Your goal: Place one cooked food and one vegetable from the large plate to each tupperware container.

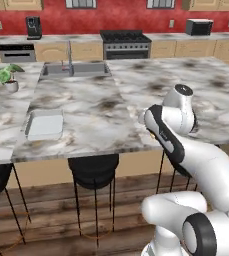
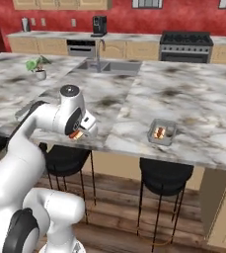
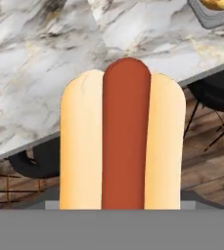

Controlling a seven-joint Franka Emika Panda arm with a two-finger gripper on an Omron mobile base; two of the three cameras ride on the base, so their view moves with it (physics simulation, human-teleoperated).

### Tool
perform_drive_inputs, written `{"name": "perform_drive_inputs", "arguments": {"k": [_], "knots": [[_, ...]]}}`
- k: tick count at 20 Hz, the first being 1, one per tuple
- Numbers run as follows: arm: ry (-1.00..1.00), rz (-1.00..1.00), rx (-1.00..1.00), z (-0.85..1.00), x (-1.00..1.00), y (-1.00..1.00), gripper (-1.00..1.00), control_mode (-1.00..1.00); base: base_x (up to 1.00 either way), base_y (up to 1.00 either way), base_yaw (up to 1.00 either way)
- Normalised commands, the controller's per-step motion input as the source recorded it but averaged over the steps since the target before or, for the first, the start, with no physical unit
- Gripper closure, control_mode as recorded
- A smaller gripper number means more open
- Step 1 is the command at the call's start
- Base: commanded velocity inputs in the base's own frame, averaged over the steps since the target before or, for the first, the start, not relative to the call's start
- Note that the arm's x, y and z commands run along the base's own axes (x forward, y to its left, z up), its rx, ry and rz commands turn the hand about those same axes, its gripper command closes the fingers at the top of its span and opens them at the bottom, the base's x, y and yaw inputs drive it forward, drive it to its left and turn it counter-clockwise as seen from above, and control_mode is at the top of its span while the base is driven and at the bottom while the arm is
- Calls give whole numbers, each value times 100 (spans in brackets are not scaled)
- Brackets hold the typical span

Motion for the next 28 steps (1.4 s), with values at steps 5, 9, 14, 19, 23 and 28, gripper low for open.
{"name": "perform_drive_inputs", "arguments": {"k": [5, 9, 14, 19, 23, 28], "knots": [[0, 0, 0, 0, 0, 0, 100, 100, 28, 100, 1], [0, 0, 0, 0, 0, 0, 100, 100, 55, 100, 0], [0, 0, 0, 0, 0, 0, 100, 100, 49, 100, 0], [0, 0, 0, 0, 0, 0, 100, 100, 6, 76, 0], [0, 0, 0, 0, 0, 0, 100, 100, 24, 4, 0], [0, 0, 0, 0, 0, 0, 100, 100, 50, -10, 0]]}}
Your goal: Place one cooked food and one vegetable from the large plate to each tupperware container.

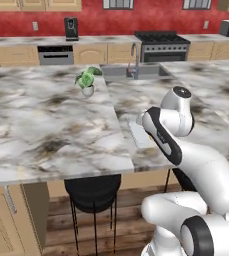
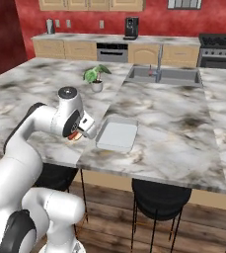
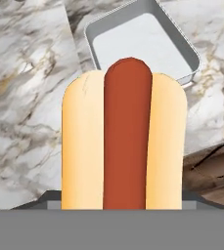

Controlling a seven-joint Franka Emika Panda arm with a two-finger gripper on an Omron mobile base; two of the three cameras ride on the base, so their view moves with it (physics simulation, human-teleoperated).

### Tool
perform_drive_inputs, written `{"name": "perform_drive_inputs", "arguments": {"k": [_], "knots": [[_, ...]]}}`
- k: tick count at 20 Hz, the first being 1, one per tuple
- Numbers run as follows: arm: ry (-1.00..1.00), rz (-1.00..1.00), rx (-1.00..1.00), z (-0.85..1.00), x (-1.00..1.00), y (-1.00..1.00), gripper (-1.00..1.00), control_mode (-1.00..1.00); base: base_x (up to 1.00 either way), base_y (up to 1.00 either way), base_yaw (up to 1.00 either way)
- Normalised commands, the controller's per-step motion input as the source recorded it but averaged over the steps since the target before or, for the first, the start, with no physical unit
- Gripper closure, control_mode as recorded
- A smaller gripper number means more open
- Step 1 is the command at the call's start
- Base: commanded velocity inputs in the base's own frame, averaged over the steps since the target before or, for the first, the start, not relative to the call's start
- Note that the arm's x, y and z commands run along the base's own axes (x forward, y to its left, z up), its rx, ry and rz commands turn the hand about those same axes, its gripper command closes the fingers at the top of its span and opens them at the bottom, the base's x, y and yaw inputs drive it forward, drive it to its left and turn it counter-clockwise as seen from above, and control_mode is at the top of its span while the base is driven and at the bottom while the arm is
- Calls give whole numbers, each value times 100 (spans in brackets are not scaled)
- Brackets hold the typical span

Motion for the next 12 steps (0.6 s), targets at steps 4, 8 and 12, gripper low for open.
{"name": "perform_drive_inputs", "arguments": {"k": [4, 8, 12], "knots": [[0, 0, 0, 0, 0, 0, 100, 100, 29, -17, 0], [0, 0, 0, 0, 0, 0, 100, 100, 39, -7, 0], [6, 1, 0, -1, 42, -7, 100, -100, 6, 0, 0]]}}
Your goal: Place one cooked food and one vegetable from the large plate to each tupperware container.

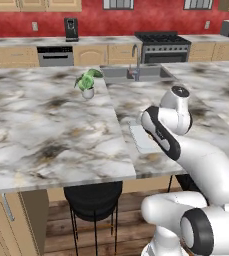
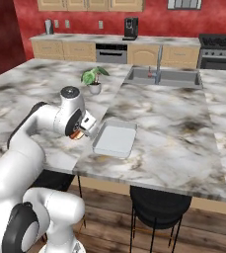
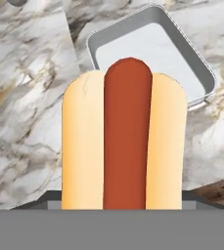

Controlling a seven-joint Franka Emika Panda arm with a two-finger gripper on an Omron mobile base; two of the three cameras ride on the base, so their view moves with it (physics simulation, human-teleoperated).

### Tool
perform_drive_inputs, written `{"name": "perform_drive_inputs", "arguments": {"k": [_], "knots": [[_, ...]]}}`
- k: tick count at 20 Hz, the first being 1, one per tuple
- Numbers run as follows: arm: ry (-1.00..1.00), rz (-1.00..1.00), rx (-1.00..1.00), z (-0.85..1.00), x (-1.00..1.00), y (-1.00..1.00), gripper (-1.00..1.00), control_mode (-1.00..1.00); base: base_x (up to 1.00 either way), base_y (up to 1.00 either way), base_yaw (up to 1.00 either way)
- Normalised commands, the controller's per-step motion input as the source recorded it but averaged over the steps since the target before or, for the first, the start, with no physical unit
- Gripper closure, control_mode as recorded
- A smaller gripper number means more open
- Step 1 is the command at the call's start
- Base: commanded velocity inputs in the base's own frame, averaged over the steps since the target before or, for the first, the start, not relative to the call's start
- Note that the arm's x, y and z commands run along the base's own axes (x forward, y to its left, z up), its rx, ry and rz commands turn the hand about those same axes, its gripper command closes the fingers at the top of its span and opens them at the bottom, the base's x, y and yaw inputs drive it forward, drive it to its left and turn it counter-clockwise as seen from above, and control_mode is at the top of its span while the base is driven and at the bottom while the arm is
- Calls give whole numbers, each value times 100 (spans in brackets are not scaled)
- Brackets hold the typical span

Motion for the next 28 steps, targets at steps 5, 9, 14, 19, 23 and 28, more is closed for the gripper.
{"name": "perform_drive_inputs", "arguments": {"k": [5, 9, 14, 19, 23, 28], "knots": [[23, 12, -2, -25, 95, -17, 100, -100, 0, 0, 0], [18, 26, -3, -50, 96, -43, 100, -100, 0, 0, 0], [17, 28, 0, -38, 65, -40, 100, -100, 0, 0, 0], [1, 7, -1, -52, 46, 6, 100, -100, 0, 0, 0], [0, 1, -1, -43, 54, 0, 100, -100, 0, 0, 0], [1, 0, 0, -46, 5, 0, 100, -100, 0, 0, 0]]}}
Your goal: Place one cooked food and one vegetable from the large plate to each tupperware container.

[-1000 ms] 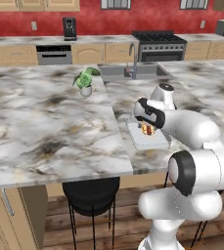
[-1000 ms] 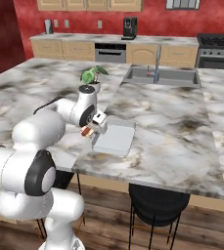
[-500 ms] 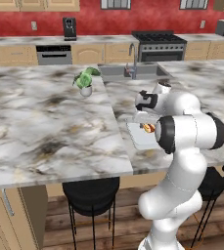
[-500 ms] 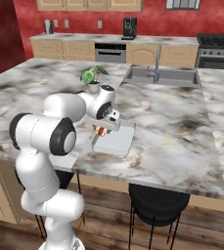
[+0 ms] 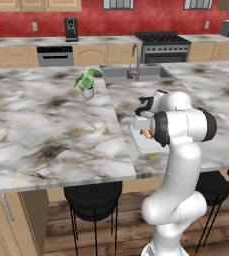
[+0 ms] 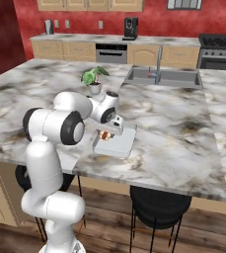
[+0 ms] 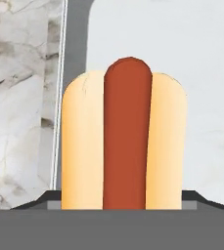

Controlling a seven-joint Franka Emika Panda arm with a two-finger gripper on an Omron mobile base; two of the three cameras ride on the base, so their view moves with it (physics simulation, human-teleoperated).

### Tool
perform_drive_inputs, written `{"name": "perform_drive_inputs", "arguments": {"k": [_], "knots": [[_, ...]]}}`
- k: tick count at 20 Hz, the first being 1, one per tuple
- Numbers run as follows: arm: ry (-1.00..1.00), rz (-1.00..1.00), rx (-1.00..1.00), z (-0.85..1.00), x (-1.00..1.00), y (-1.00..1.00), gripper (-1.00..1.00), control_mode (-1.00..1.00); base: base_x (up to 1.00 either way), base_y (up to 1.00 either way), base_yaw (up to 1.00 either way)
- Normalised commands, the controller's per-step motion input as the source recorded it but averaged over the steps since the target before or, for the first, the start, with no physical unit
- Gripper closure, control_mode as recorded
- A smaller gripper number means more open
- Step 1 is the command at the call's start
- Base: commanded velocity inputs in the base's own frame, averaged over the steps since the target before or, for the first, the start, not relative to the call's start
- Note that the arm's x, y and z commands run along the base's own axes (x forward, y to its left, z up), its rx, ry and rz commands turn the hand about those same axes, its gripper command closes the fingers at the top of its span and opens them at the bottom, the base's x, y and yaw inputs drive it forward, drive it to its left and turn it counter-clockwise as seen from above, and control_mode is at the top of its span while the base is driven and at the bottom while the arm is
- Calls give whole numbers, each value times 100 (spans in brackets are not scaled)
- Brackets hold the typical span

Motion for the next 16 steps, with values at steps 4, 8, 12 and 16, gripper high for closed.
{"name": "perform_drive_inputs", "arguments": {"k": [4, 8, 12, 16], "knots": [[1, -2, 0, -46, 1, 0, 100, -100, 0, 0, 0], [0, -1, 0, -40, 0, 0, 100, -100, 0, 0, 0], [0, 0, 0, -31, 7, 6, 100, -100, 0, 0, 0], [0, 0, 0, -15, 20, 6, 100, -100, 0, 0, 0]]}}
